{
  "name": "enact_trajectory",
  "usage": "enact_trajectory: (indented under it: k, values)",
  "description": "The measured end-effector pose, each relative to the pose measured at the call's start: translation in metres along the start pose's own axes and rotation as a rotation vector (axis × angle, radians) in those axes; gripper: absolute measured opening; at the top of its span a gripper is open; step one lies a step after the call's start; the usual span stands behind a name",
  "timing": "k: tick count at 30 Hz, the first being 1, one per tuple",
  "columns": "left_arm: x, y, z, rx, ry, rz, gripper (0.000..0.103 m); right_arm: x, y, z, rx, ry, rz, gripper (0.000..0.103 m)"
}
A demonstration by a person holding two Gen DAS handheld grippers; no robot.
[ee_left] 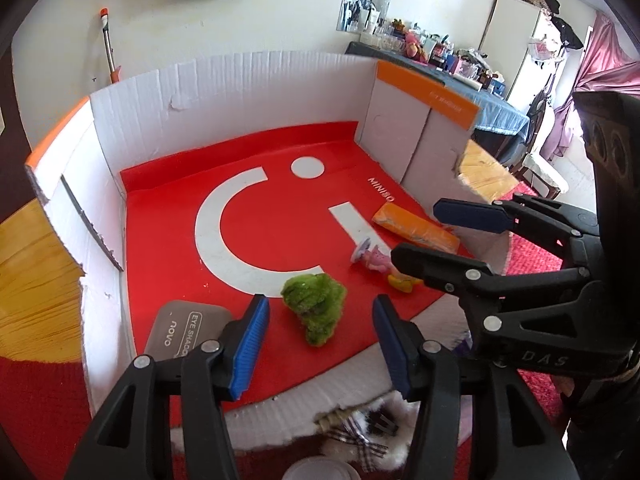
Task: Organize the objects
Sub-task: 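Open the left tool to release the plush while the right tool releases the doll, then lift both tools out of the box and back over the cloth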
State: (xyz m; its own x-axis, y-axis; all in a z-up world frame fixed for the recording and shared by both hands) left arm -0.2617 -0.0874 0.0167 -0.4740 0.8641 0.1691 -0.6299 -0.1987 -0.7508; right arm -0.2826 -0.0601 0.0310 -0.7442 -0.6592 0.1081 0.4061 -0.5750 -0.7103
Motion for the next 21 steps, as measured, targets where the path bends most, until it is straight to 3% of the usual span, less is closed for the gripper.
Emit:
enact_trajectory:
  k: [6, 21]
  values:
    - [0.009, -0.025, -0.003, 0.055, 0.0, 0.01, 0.057, -0.005, -0.023, 0.001, 0.04, -0.009, -0.017, 0.064]
    - [0.023, -0.11, -0.039, 0.237, -0.069, 0.072, 0.072, -0.027, -0.091, -0.017, 0.14, -0.003, -0.057, 0.08]
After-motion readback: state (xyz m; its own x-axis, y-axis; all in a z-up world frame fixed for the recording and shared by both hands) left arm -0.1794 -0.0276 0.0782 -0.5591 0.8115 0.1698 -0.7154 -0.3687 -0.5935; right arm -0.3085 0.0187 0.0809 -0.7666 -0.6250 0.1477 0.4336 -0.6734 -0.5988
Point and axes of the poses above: each gripper's, at about its wrist camera, not at the fingertips, and y roughly the way its jaws point, x to its right, z to its top, the point moved 5 cm from there along y, roughly the way its jaws point, and after that the axes turned 3 degrees about y, right-handed, at the moved point
